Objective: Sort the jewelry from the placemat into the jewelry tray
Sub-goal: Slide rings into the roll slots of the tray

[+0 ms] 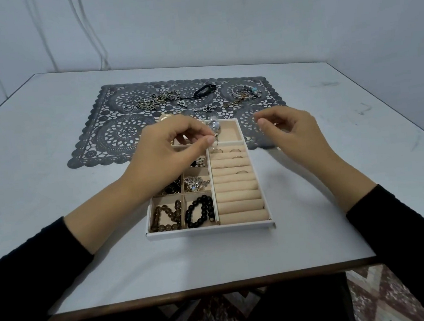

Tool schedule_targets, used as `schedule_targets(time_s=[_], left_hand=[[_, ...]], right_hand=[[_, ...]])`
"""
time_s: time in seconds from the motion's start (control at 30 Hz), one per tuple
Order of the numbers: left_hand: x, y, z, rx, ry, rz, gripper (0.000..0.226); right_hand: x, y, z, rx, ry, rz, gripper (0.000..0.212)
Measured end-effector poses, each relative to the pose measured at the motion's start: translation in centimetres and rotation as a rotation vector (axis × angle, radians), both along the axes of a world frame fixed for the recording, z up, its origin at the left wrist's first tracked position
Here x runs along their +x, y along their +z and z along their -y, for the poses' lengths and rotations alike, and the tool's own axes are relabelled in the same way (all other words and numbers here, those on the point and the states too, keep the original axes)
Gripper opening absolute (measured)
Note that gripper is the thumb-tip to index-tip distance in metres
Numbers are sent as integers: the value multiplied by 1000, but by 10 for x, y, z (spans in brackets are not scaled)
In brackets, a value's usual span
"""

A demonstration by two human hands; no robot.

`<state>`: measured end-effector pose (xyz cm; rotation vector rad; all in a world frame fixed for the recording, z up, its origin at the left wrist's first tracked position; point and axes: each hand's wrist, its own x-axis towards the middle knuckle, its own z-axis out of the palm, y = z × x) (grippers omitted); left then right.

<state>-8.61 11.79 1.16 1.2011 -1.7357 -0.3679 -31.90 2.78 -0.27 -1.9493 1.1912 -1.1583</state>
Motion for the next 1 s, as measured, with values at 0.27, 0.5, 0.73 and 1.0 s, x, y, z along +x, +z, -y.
schedule_targets(time_s=[0.27, 0.5, 0.73, 1.0], left_hand=[[-4, 2, 3, 63, -71, 146, 7], [-7, 3, 2, 59, -132, 250, 8], [-7, 1, 2, 14, -180, 352, 10], [-4, 3, 1, 71, -238, 371, 10]], right_hand=[[3, -13, 10, -115, -99, -493, 30], [4, -16, 11, -49, -49, -609, 42], [5, -13, 8, -41, -45, -613, 40], [5, -12, 7, -39, -49, -595, 41]])
